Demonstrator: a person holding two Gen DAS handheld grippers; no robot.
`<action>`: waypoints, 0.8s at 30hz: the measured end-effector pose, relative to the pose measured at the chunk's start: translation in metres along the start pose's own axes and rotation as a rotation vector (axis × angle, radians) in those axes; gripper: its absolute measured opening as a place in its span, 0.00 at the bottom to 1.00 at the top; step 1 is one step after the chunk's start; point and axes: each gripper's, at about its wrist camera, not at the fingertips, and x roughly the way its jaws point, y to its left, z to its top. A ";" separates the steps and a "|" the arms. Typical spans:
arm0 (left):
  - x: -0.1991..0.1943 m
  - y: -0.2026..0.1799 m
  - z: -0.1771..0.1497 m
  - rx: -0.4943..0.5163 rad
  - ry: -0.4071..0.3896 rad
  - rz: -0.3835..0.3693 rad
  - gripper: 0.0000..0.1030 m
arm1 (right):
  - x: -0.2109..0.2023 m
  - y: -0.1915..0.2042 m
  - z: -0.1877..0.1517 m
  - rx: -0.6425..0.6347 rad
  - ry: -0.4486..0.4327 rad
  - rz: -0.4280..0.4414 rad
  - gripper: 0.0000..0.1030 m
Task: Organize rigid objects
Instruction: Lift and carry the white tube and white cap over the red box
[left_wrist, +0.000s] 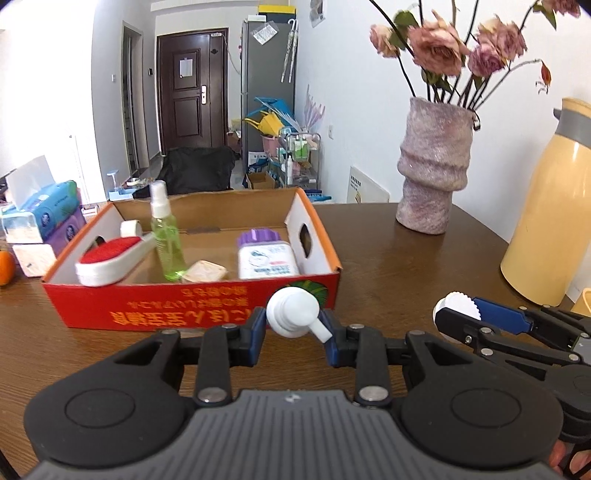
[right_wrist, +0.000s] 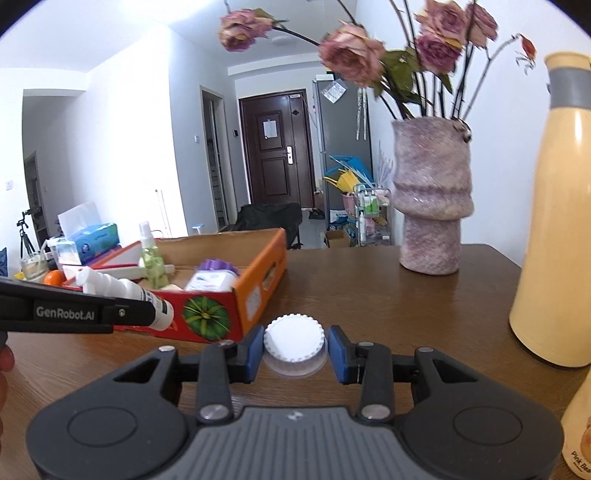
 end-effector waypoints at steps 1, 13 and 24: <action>-0.003 0.004 0.001 -0.002 -0.005 0.002 0.32 | 0.000 0.004 0.002 -0.002 -0.004 0.002 0.36; -0.025 0.046 0.015 -0.025 -0.056 0.017 0.32 | 0.001 0.049 0.025 -0.042 -0.037 0.025 0.36; -0.026 0.086 0.031 -0.026 -0.074 0.039 0.32 | 0.014 0.086 0.045 -0.063 -0.052 0.026 0.36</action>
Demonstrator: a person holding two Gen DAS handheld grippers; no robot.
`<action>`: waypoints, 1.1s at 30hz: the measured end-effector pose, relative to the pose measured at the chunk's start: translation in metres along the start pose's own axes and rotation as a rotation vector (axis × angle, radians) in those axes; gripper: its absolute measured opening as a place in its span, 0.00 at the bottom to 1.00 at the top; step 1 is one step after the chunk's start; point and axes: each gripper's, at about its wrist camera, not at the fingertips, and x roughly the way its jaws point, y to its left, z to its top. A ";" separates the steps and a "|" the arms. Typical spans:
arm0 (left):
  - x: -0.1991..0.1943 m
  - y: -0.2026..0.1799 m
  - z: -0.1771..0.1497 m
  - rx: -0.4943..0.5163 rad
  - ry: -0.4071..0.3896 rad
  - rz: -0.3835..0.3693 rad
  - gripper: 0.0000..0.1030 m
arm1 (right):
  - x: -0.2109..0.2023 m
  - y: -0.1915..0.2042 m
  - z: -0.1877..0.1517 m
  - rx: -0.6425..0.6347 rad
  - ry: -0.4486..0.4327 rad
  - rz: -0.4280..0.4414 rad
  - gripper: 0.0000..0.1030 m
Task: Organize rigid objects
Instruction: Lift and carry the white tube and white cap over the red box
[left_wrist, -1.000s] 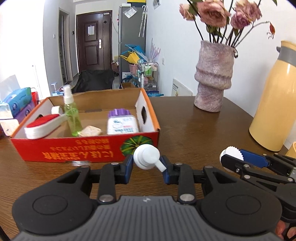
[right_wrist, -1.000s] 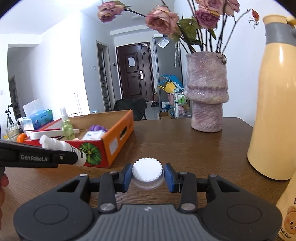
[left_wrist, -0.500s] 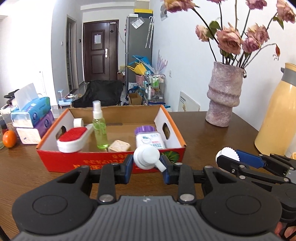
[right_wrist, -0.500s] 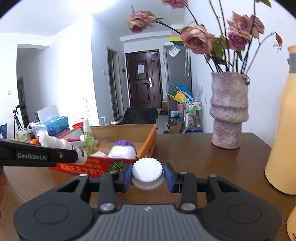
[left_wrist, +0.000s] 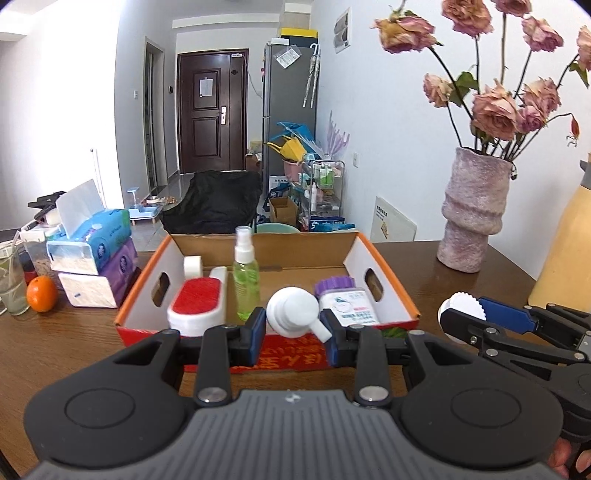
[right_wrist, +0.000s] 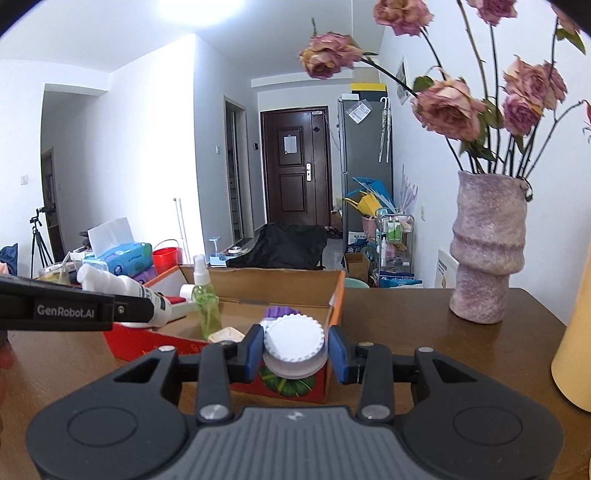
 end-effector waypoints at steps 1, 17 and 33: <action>0.001 0.003 0.002 0.002 0.000 0.001 0.32 | 0.002 0.003 0.002 -0.002 -0.001 0.001 0.36; 0.020 0.037 0.040 0.023 -0.018 0.009 0.32 | 0.050 0.049 0.043 -0.044 -0.001 -0.007 0.36; 0.075 0.082 0.074 -0.034 -0.020 0.114 0.32 | 0.115 0.056 0.075 -0.046 0.052 -0.073 0.36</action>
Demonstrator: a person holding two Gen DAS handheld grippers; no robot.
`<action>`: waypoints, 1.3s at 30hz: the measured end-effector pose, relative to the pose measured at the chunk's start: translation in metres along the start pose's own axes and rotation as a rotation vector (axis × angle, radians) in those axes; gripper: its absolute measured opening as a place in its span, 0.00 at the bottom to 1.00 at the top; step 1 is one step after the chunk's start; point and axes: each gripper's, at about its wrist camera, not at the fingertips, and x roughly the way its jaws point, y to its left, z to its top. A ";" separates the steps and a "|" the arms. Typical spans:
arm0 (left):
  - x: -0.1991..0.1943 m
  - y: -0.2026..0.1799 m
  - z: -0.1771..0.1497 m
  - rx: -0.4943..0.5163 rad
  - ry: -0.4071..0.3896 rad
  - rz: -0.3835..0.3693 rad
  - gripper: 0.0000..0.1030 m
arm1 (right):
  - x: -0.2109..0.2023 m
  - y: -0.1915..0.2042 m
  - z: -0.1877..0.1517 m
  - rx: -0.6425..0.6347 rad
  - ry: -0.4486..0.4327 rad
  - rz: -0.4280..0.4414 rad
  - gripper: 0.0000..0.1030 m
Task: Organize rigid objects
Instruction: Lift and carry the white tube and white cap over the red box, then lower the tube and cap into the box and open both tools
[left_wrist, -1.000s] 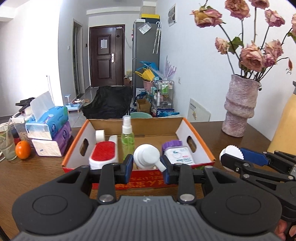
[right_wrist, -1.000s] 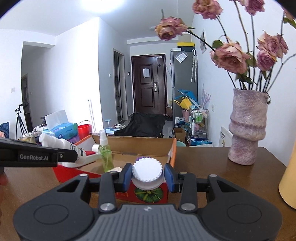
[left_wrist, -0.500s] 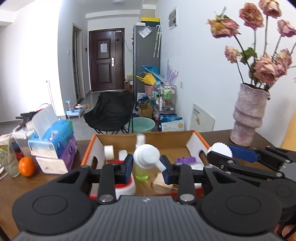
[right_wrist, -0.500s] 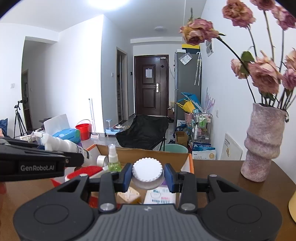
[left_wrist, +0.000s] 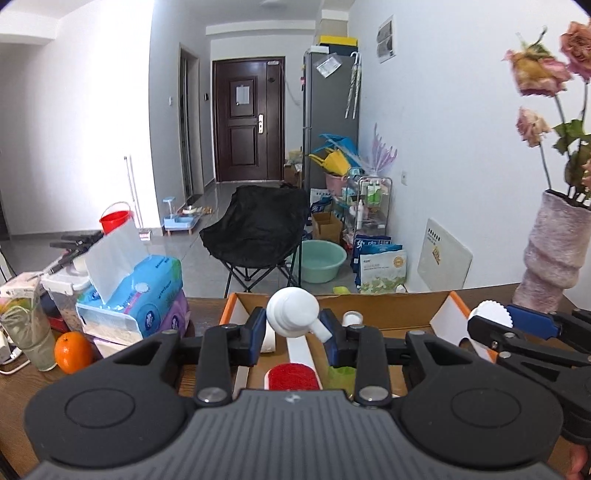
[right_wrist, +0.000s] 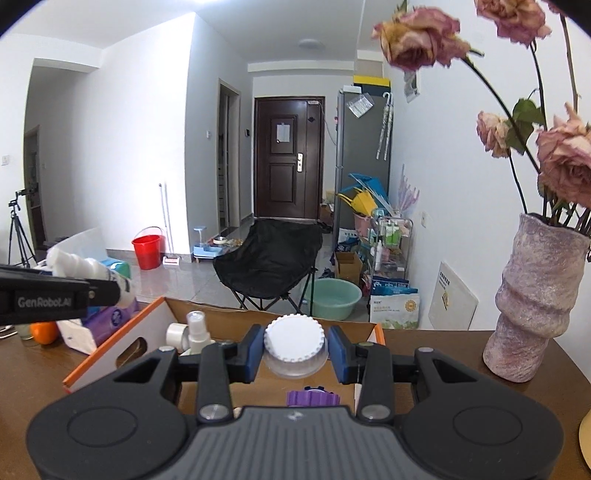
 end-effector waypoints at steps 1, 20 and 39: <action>0.005 0.001 -0.001 -0.003 0.008 0.001 0.32 | 0.004 0.000 -0.001 0.004 0.005 -0.002 0.36; 0.044 0.012 -0.025 -0.017 0.041 0.016 1.00 | 0.046 -0.003 -0.029 0.037 0.110 0.031 0.98; -0.041 0.038 -0.026 -0.084 -0.017 0.002 1.00 | -0.031 -0.001 -0.020 0.025 0.041 0.021 1.00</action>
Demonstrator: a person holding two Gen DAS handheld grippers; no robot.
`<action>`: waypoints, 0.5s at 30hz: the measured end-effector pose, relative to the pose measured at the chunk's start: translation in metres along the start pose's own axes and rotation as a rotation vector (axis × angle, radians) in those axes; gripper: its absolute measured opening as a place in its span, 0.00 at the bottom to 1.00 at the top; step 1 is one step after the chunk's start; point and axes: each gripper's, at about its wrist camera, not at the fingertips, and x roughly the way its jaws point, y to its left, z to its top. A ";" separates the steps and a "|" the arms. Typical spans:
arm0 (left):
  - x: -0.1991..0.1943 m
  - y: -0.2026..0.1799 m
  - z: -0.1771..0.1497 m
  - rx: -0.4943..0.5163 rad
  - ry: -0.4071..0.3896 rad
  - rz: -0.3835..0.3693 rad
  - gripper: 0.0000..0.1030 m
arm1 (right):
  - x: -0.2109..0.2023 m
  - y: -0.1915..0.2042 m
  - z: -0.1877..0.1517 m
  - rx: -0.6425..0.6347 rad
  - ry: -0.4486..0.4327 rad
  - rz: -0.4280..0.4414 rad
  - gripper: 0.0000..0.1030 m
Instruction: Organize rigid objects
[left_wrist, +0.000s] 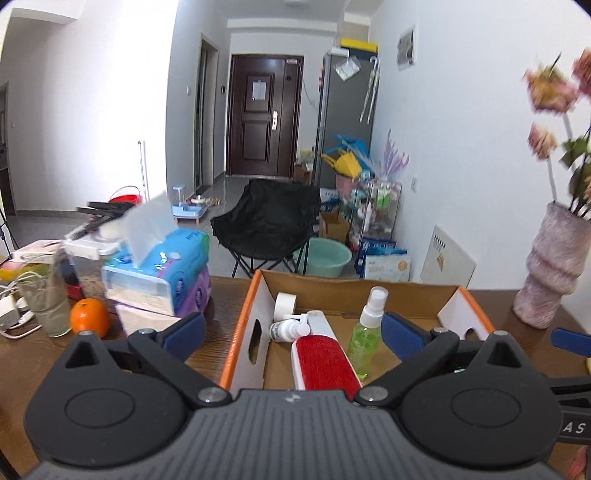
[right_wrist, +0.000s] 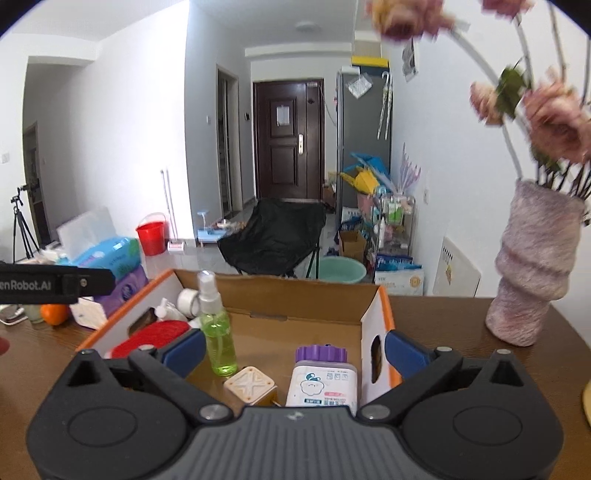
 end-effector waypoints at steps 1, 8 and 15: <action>-0.014 0.002 -0.001 -0.005 -0.011 0.000 1.00 | -0.012 0.000 0.001 -0.002 -0.016 0.003 1.00; -0.130 0.013 -0.022 -0.006 -0.088 -0.008 1.00 | -0.126 0.008 -0.006 -0.007 -0.123 0.000 1.00; -0.261 0.010 -0.067 0.049 -0.147 0.008 1.00 | -0.261 0.026 -0.041 -0.046 -0.198 -0.032 1.00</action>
